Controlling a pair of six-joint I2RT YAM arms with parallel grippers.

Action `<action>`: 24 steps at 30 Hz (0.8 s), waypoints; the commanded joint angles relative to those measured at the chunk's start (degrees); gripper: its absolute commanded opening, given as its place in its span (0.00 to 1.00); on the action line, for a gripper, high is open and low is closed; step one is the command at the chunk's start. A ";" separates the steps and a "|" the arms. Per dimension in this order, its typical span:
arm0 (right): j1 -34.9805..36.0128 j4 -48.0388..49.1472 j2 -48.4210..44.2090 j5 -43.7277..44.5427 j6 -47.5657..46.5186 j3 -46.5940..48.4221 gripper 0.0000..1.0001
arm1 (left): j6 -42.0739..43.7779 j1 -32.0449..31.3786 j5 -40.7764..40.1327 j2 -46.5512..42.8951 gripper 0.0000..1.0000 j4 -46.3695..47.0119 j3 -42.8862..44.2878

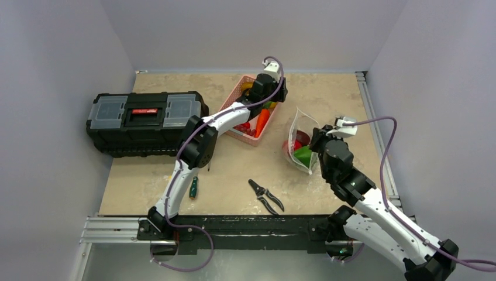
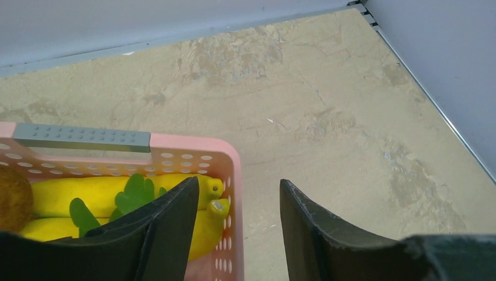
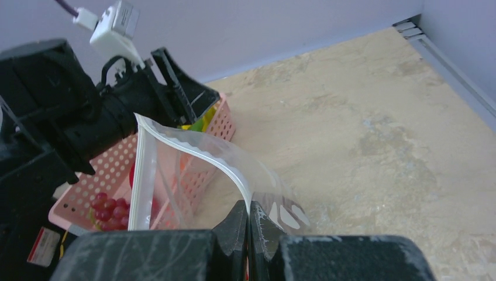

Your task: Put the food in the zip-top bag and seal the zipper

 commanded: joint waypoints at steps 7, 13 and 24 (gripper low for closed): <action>-1.09 -0.69 -1.63 7.13 2.51 0.02 0.00 | -5.32 -0.30 -7.34 1.82 0.44 -2.24 6.45; -1.23 0.63 -2.75 5.11 1.64 -0.67 0.00 | -11.54 -0.30 -8.41 2.57 0.37 -7.44 8.11; -1.20 1.83 -4.12 2.67 0.84 -1.46 0.00 | -19.03 -0.24 -7.89 3.53 0.39 -16.56 10.45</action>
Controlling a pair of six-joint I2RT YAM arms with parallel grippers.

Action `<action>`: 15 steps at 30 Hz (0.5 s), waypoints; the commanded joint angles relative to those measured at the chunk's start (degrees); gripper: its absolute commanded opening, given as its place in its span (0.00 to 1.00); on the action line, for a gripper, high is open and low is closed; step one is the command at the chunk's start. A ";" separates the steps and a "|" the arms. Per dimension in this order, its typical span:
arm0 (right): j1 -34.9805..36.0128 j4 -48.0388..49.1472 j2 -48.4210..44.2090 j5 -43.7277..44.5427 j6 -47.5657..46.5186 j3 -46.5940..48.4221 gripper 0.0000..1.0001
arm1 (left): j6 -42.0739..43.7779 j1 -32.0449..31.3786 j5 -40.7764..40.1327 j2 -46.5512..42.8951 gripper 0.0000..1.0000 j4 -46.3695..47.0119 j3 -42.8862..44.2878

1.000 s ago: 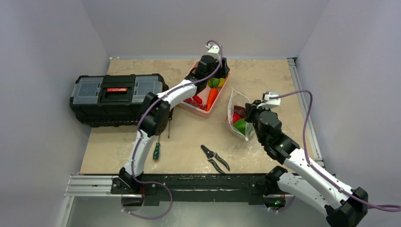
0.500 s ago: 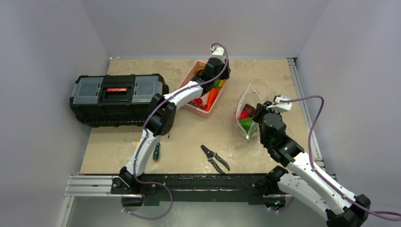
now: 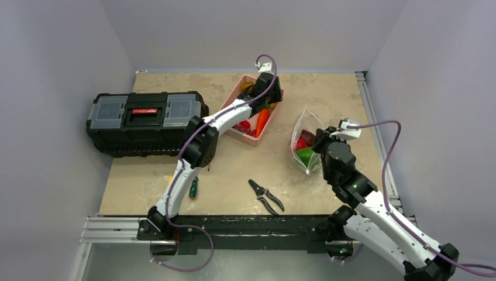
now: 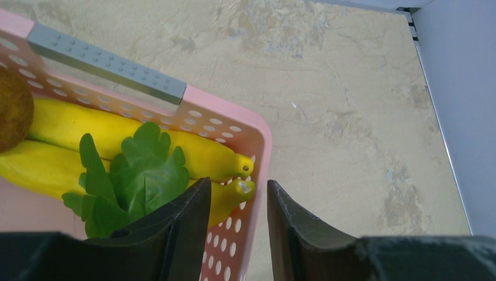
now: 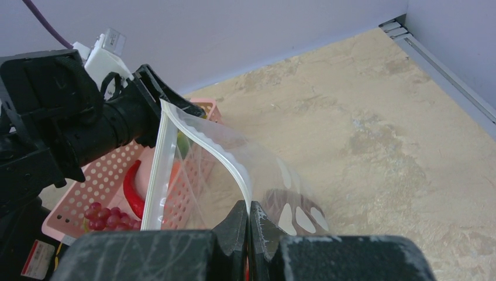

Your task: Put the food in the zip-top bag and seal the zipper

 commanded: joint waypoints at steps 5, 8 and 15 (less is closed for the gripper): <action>-0.14 2.57 -1.30 -1.48 -0.86 -0.54 0.00 | -6.71 0.62 0.18 2.96 0.37 -6.15 6.69; -0.12 3.72 -1.28 -1.72 -0.88 -0.65 0.00 | -7.33 0.96 0.26 3.51 0.37 -6.76 7.77; -0.11 4.74 -1.20 -2.77 -1.38 -0.81 0.00 | -5.17 1.50 -0.51 3.58 0.18 -6.47 8.85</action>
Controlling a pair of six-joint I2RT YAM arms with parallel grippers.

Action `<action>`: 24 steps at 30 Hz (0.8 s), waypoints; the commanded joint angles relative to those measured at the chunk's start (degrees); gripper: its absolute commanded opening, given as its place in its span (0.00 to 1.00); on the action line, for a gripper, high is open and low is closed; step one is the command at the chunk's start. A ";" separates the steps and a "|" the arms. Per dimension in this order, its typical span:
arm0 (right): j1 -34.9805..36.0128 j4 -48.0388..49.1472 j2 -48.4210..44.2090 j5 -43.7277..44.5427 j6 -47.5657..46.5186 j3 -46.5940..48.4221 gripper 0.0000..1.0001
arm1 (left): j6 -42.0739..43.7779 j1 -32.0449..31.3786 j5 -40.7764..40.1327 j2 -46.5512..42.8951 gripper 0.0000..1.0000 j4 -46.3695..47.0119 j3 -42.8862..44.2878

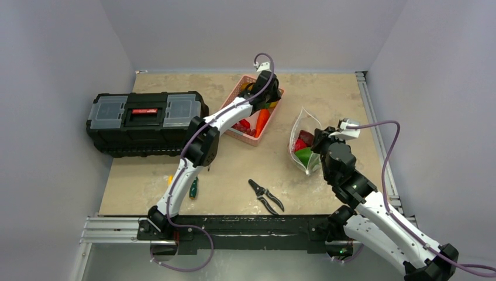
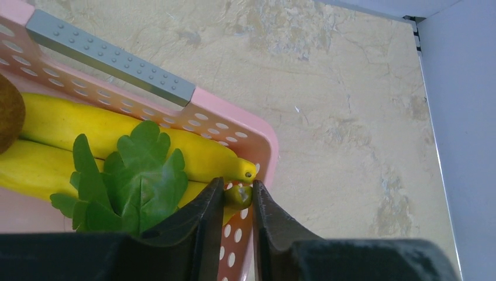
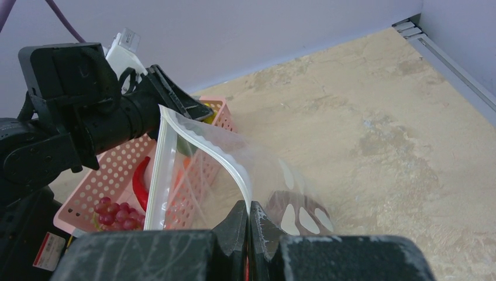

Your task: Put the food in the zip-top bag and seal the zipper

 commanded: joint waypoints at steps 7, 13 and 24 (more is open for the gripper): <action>-0.14 3.72 -0.39 -1.24 -1.30 -0.09 0.00 | 5.66 0.91 -1.09 -5.70 0.00 2.05 -1.92; -0.14 3.54 1.38 -2.98 -1.79 0.76 0.00 | 6.52 0.90 3.60 -15.68 0.00 4.71 -10.27; -0.12 3.12 5.12 -7.27 -2.67 2.47 0.00 | 3.81 1.79 16.34 -37.01 0.00 9.42 -29.59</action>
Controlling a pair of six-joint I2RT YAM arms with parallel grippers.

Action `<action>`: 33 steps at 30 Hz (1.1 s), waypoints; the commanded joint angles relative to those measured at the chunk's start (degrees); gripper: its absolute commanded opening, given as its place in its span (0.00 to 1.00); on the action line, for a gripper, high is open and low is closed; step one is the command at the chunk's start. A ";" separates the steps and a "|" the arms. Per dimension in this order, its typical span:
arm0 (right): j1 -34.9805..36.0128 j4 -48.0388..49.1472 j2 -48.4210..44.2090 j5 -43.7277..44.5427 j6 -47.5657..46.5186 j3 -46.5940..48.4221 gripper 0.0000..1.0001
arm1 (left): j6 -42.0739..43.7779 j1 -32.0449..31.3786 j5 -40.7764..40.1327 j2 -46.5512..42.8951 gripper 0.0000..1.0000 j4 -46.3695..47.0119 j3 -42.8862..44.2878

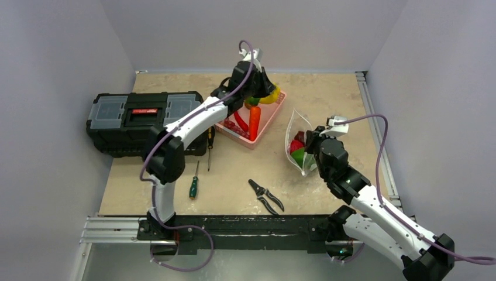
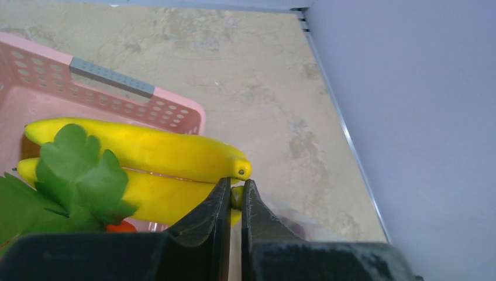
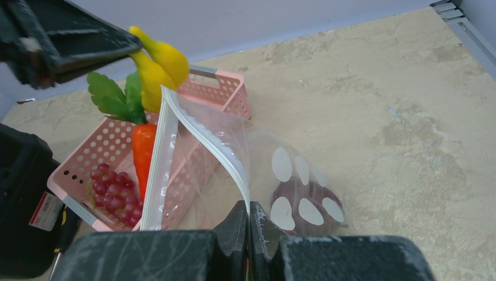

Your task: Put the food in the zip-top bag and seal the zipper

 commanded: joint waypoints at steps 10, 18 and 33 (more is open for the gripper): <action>-0.17 1.87 1.52 -4.43 -1.56 3.26 0.00 | -7.48 4.78 13.28 -16.33 0.00 14.92 -13.31; -0.12 1.52 3.55 -6.41 -1.67 4.34 0.00 | -16.14 6.09 37.89 -20.10 0.00 38.34 -24.72; -0.11 1.86 4.41 -10.27 -1.75 4.70 0.00 | 10.61 -5.54 43.34 -50.35 0.00 24.92 -49.49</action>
